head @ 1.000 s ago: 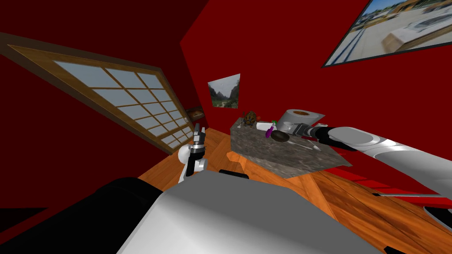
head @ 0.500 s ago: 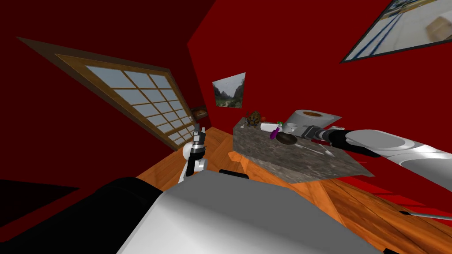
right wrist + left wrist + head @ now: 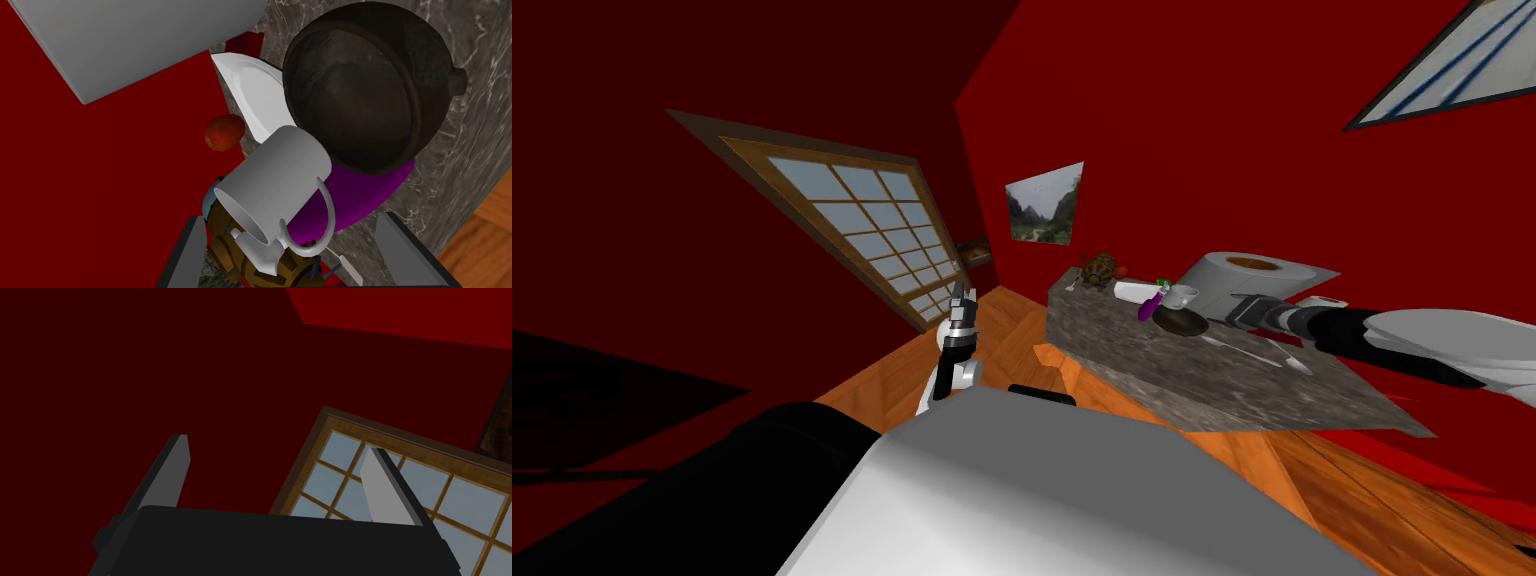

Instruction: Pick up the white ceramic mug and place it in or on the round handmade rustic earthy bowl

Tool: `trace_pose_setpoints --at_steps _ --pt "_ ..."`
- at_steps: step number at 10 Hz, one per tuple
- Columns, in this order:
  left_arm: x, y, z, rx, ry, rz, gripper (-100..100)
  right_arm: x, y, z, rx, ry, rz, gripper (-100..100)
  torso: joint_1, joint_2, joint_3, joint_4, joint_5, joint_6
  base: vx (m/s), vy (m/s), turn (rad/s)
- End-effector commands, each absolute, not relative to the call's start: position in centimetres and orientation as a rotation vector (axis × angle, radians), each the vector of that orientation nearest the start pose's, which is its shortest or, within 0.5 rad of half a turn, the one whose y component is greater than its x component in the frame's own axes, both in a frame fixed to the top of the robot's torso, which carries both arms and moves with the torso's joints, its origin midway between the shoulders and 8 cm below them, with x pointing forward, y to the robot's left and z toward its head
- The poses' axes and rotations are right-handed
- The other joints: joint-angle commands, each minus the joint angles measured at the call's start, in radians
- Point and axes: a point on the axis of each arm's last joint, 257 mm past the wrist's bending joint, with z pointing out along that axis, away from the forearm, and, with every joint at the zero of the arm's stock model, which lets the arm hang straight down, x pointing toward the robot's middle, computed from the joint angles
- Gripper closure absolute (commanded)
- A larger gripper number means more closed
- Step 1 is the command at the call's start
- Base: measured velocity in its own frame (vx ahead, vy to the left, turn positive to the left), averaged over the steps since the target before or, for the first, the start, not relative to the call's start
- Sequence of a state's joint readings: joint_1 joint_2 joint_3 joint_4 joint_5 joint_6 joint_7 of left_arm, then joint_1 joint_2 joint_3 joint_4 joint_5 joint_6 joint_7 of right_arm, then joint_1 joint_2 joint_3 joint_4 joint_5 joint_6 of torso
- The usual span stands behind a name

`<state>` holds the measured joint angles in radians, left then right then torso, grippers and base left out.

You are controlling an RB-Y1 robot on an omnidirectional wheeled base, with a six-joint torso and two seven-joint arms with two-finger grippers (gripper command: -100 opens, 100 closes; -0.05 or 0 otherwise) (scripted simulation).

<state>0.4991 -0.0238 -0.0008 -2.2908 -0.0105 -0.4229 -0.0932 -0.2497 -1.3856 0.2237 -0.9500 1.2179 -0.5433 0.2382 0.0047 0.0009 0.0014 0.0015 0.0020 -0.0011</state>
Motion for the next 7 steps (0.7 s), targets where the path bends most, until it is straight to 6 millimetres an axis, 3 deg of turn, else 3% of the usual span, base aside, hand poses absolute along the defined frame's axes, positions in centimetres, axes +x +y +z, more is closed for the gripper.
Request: trace_pose_setpoints --at_steps 1,2,3,5,6,7 --pt "35.4 28.3 1.5 -0.685 0.667 -1.195 0 47.5 -68.9 -13.4 -1.069 1.982 -0.803 -100 0.000 0.000 0.000 0.000 0.000 0.000 -0.016 0.015 0.142" --pt "35.4 28.3 1.5 -0.685 0.667 -1.195 0 47.6 -68.8 -13.3 -1.060 1.980 -0.797 -100 -0.001 0.000 0.000 0.000 0.000 0.001 -0.008 0.007 -0.023" --pt "35.4 28.3 1.5 -0.685 0.667 -1.195 0 45.5 -71.3 -12.7 -1.040 2.009 -0.832 -100 -0.001 0.000 0.000 0.000 -0.001 0.001 -0.017 0.030 0.243" --pt "35.4 28.3 1.5 -0.685 0.667 -1.195 0 45.3 -71.2 -12.9 -1.025 2.008 -0.815 -100 0.000 0.000 0.000 0.000 0.000 0.001 -0.013 0.014 0.059" --pt "35.4 28.3 1.5 -0.685 0.667 -1.195 0 43.4 -73.5 -11.8 -1.007 2.027 -0.855 -100 -0.001 0.000 0.000 0.000 -0.001 0.002 -0.017 0.026 0.222" --pt "35.4 28.3 1.5 -0.685 0.667 -1.195 0 43.0 -73.5 -12.2 -0.996 2.032 -0.840 -100 0.000 0.000 0.000 0.000 0.000 0.000 -0.016 0.019 0.157"
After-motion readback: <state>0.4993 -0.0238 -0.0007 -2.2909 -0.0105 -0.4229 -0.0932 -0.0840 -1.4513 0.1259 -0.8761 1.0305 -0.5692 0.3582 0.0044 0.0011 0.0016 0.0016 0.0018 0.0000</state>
